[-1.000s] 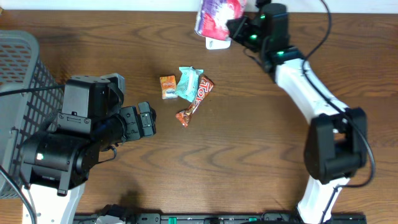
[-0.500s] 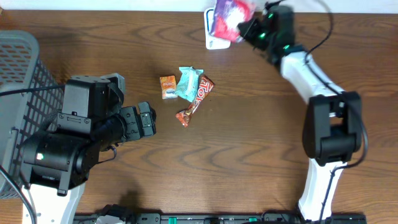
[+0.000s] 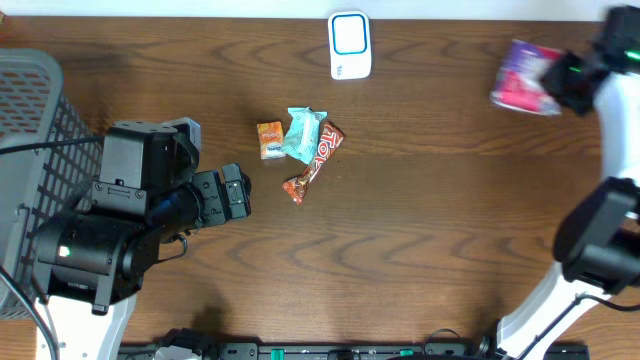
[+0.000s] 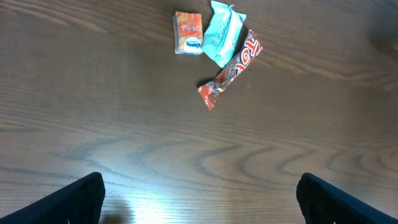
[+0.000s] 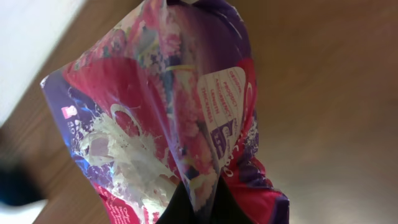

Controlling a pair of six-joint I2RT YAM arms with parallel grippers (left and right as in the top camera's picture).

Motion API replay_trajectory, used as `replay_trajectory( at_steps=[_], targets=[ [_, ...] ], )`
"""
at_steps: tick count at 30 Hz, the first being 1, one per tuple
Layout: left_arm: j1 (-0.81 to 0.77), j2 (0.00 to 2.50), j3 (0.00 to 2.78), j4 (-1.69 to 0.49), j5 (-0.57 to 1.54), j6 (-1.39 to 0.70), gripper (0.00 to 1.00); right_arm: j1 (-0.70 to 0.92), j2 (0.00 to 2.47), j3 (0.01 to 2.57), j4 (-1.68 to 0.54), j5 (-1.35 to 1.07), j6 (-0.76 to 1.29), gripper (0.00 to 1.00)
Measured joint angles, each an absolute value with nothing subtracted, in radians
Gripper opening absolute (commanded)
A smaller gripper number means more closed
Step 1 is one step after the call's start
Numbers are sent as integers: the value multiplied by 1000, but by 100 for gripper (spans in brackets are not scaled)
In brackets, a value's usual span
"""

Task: Scan the item barcode
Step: 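Move the purple package to the right table edge and release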

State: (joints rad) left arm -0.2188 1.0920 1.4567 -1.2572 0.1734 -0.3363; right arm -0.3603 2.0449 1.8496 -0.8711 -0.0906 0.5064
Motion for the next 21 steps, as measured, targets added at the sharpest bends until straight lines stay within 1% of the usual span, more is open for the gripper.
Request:
replay_trajectory(
  at_steps=[3, 8, 9, 10, 11, 12, 13, 14, 16, 17, 19, 21],
  targets=[
    [-219, 1092, 1457, -1257, 173, -336, 98, -463, 2045, 1839, -865, -68, 482, 1],
    [-219, 1092, 1456, -1258, 173, -336, 98, -598, 2057, 1778, -761, -44, 465, 1],
    [-219, 1092, 1456, -1257, 173, -336, 98, -614, 2061, 1764, -747, -41, 467, 13],
    [-219, 1092, 1456, -1258, 173, -336, 98, -627, 2062, 1742, -722, -41, 485, 34],
    [-219, 1092, 1456, -1257, 173, -336, 98, -639, 2062, 1719, -691, -41, 500, 59],
    [-219, 1092, 1457, -1257, 173, -336, 98, -648, 2062, 1701, -670, -45, 508, 73],
    [-219, 1092, 1456, -1258, 173, -336, 98, -658, 2064, 1681, -639, -49, 517, 83],
    [-219, 1092, 1457, -1257, 173, -336, 98, -668, 2066, 1663, -620, -54, 522, 88],
    [-219, 1092, 1456, -1258, 173, -336, 98, -679, 2069, 1647, -613, -75, 522, 94],
    [-219, 1092, 1457, -1257, 173, -336, 98, -685, 2070, 1645, -613, -101, 522, 95],
    [-219, 1092, 1457, -1258, 173, -336, 98, -693, 2069, 1650, -616, -189, 520, 93],
    [-219, 1092, 1457, -1258, 174, -336, 98, -704, 2069, 1670, -620, -319, 519, 93]
  ],
)
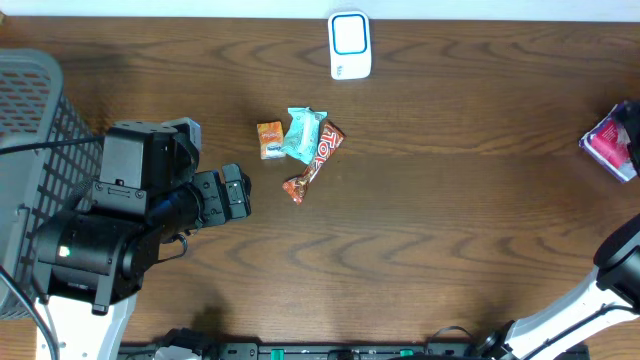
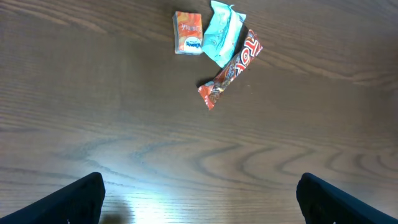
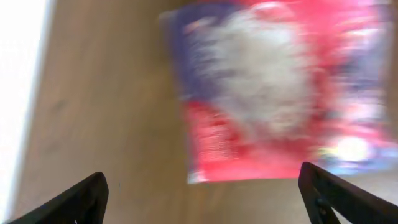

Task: Scan the item barcode
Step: 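Move the purple package to the right table edge and release, then reach the right gripper to the red candy bar and grasp it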

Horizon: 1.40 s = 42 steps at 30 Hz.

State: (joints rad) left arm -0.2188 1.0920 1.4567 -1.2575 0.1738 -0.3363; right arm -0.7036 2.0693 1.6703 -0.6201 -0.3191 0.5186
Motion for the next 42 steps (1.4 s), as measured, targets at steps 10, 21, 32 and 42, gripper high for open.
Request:
replay_trajectory(
  at_steps=[10, 21, 32, 42],
  targets=[
    [-219, 1092, 1456, -1258, 173, -336, 98, -667, 1924, 1756, -873, -928, 373, 91],
    [-219, 1092, 1457, -1257, 173, -336, 98, -203, 1911, 1601, -1081, -894, 160, 86],
    [-219, 1092, 1456, -1257, 173, -336, 98, 252, 1913, 1486, -871, -558, 576, 99],
    [-219, 1092, 1456, -1257, 173, -336, 98, 523, 1934, 1485, -689, -249, 849, 89]
  ],
)
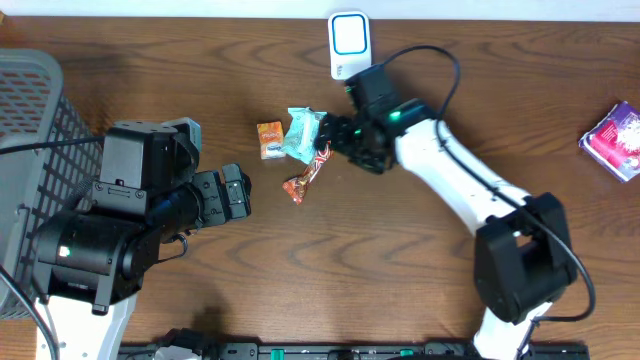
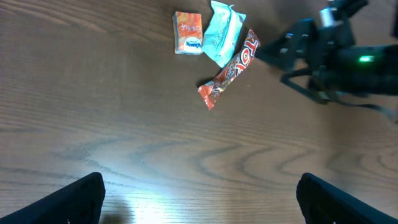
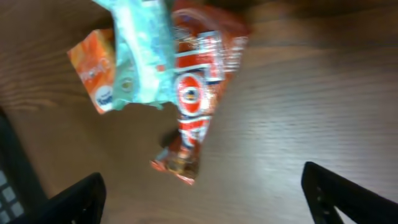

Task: Scan the item barcode
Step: 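Reach the right gripper to the red candy bar and grasp it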

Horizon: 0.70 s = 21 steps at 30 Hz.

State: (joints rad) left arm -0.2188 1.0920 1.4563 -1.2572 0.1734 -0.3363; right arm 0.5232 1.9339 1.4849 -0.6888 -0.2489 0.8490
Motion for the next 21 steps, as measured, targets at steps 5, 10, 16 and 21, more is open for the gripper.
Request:
replay_trajectory(
  at_steps=[5, 10, 16, 21],
  targets=[
    [-219, 1092, 1457, -1257, 173, -336, 98, 577, 2007, 1485, -653, -210, 944, 83],
    [-219, 1092, 1456, -1257, 173, -336, 98, 582, 2086, 1485, -594, -206, 985, 81],
    [-219, 1092, 1457, -1258, 173, -336, 98, 584, 2133, 1486, -567, -242, 1001, 6],
    [-219, 1092, 1457, -1258, 173, -336, 98, 583, 2142, 1491, -600, -256, 1003, 1]
  ],
)
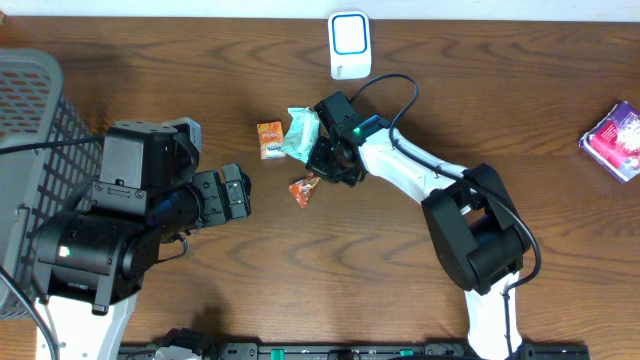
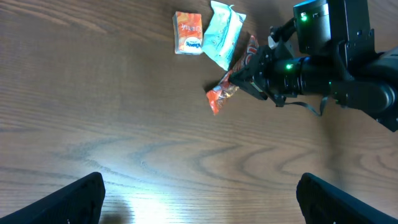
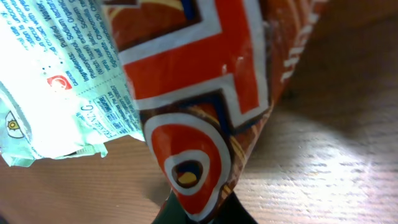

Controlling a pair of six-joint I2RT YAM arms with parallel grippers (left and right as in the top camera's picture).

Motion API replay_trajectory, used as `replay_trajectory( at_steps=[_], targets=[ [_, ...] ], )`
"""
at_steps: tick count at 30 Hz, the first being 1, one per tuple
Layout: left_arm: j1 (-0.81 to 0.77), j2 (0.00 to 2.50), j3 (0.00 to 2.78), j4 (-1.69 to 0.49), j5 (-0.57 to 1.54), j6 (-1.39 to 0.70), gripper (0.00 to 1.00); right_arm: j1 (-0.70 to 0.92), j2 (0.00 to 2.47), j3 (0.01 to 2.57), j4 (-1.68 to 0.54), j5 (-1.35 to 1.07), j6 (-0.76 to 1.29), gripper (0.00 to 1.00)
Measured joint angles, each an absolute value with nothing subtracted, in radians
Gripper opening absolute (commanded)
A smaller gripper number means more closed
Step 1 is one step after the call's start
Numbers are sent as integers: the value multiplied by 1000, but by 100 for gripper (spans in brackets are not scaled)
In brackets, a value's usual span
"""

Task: Scan the item barcode
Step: 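Reach the right gripper to the red candy bar and grasp it, then lift the red candy bar and hold it at the scanner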

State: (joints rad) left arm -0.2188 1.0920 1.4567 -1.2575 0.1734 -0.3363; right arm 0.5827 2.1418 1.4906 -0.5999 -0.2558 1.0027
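A red-orange candy bar point(image 1: 305, 188) is pinched by my right gripper point(image 1: 325, 165), which is shut on it; its free end points toward the near left. In the right wrist view the bar point(image 3: 199, 93) fills the frame above the gripper point(image 3: 196, 208). A teal packet point(image 1: 302, 135) and a small orange packet point(image 1: 270, 139) lie just behind it. The white scanner point(image 1: 349, 45) stands at the table's back edge. My left gripper point(image 1: 235, 195) is open and holds nothing, some way left of the pile. In the left wrist view the bar point(image 2: 227, 90) shows beside the right arm.
A purple-pink bag point(image 1: 615, 127) lies at the far right edge. A grey mesh basket point(image 1: 30, 120) stands at the far left. The teal packet point(image 3: 56, 81) touches the bar's left side in the right wrist view.
My right gripper was open just above the candy bar and is now shut on it. The bar's free end has shifted a little to the right. The left arm is unchanged.
My right gripper held the purple-pink bag at the back right. Then the bag lay at the right edge and the gripper was open. Then the right arm was over the snack pile, open. Now it grips the candy bar.
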Motion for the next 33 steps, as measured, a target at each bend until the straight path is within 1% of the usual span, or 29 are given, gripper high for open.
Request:
replay_trajectory(
  at_steps=[3, 6, 10, 12, 14, 17, 24, 33],
  targets=[
    [-219, 1092, 1457, -1257, 173, -336, 98, 564, 2140, 1506, -657, -275, 978, 1],
    [-219, 1092, 1456, -1258, 173, -336, 98, 517, 2123, 1529, -706, -335, 872, 1],
    [-219, 1092, 1457, -1257, 173, -336, 98, 424, 2059, 1573, -721, -533, 587, 1],
    [-219, 1092, 1456, -1258, 173, -336, 98, 373, 2006, 1588, -776, -694, 387, 1],
    [-219, 1092, 1456, -1257, 173, -336, 98, 340, 1969, 1595, -833, -825, 252, 1],
    [-219, 1092, 1456, -1257, 173, -336, 98, 300, 1945, 1603, -909, -989, 125, 1],
    [-219, 1092, 1457, -1258, 173, -336, 98, 254, 1948, 1602, -1020, -1221, -40, 1],
    [-219, 1092, 1457, -1258, 173, -336, 98, 257, 1948, 1602, -1083, -1271, -110, 1]
  ],
)
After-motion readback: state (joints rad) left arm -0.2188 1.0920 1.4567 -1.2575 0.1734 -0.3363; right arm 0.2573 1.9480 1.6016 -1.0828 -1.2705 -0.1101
